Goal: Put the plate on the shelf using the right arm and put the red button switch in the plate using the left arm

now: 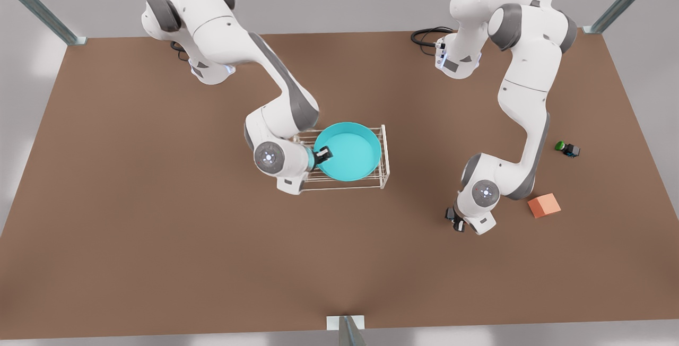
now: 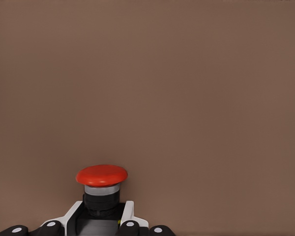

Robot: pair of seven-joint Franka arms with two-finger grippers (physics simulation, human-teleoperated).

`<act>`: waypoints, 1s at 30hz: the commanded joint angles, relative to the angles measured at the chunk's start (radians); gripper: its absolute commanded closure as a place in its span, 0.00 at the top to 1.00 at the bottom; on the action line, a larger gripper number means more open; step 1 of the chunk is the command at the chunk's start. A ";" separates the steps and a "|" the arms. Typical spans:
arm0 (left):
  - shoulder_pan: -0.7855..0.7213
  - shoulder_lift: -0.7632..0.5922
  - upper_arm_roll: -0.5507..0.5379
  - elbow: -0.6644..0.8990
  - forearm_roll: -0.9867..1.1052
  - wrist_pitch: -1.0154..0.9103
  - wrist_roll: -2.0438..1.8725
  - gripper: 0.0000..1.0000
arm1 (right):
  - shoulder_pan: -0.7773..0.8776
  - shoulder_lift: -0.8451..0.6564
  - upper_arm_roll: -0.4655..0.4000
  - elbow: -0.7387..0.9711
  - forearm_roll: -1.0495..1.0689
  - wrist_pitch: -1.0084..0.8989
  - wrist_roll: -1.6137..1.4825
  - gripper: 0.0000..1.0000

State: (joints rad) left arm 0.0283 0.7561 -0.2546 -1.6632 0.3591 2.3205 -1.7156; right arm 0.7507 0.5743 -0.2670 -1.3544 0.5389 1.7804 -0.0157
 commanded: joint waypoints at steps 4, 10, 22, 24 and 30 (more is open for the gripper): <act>0.008 -0.011 -0.002 0.002 -0.003 -0.012 -0.013 0.45 | -0.073 -0.189 -0.140 0.103 -0.028 -0.294 0.109 1.00; 0.016 -0.029 -0.006 0.002 -0.009 -0.041 -0.016 0.44 | -0.358 -0.186 0.069 0.100 -0.491 -0.328 -0.107 1.00; 0.094 -0.239 -0.160 0.008 -0.095 -0.346 -0.013 0.44 | -0.447 -0.206 0.051 0.165 -0.432 -0.558 -0.095 1.00; 0.094 -0.270 -0.193 0.033 -0.137 -0.424 -0.018 0.44 | -0.447 -0.206 0.054 0.169 -0.430 -0.584 -0.095 1.00; 0.093 -0.342 -0.304 0.036 -0.204 -0.536 -0.068 0.44 | -0.452 -0.205 0.055 0.169 -0.428 -0.581 -0.092 1.00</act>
State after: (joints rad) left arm 0.1215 0.4229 -0.5468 -1.6284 0.1866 1.8962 -1.7338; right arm 0.2996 0.3710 -0.2118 -1.1862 0.1090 1.2252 -0.0807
